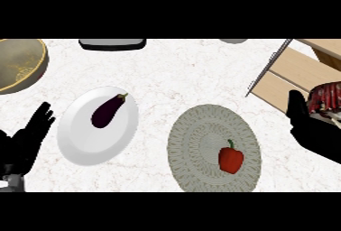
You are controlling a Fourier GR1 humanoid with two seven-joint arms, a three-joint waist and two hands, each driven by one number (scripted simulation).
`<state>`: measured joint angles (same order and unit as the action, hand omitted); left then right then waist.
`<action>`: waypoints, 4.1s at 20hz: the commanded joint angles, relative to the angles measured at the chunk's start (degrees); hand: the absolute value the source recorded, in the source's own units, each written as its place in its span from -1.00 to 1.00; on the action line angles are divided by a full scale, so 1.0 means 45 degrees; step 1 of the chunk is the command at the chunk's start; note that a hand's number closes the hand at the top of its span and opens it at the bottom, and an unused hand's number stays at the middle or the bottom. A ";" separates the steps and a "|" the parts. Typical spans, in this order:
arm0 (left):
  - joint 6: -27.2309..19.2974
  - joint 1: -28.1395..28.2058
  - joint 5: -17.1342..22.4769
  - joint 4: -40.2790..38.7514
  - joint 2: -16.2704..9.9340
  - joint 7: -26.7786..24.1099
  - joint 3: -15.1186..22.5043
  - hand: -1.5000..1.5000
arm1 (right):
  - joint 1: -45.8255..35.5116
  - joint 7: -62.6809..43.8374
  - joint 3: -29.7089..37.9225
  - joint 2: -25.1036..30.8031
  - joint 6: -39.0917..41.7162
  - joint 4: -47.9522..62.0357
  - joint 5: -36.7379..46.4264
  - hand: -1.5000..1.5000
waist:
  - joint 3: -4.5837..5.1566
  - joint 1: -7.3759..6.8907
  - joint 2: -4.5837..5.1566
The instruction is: Pick the cupcake from the placemat and place it in the tiered shelf
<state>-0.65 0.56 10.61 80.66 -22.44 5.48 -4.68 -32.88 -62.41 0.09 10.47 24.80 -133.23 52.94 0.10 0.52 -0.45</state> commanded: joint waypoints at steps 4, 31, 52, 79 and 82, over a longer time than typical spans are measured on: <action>0.0216 0.0667 -0.0002 0.0667 -0.0115 -0.0050 -0.0085 0.00 | -0.1925 -0.1867 0.1662 0.1671 0.3195 0.0295 -0.0090 1.00 | 0.0010 -0.0016 -0.0072; 0.0031 0.0033 -0.1022 -0.0155 0.0904 -0.0270 0.0015 0.00 | -0.3026 0.3559 0.5586 0.4628 0.0494 0.8280 0.0613 1.00 | -0.0023 -0.0222 0.0133; 0.0634 0.0288 -0.1188 0.0477 0.0949 -0.0018 -0.0709 0.00 | -0.1930 0.5122 0.6514 0.4802 -0.2883 1.0497 -0.0744 -1.00 | -0.0024 -0.0197 0.0088; 0.1009 0.1161 -0.0910 0.0503 0.0905 -0.0124 -0.1548 0.00 | 0.0140 0.0147 1.6407 1.0046 0.3288 0.6048 -1.0375 -1.00 | -0.0023 0.0801 -0.0199; 0.1015 0.1054 -0.0740 0.0036 0.0680 -0.0197 -0.1997 0.00 | 0.0827 0.0219 1.7932 1.0697 0.4354 0.6587 -1.1731 -1.00 | -0.0015 0.1152 -0.0253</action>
<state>3.68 5.44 6.52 82.30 -18.79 5.03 -12.14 -32.17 -53.93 73.13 53.15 34.13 -105.78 6.85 0.02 4.28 -1.41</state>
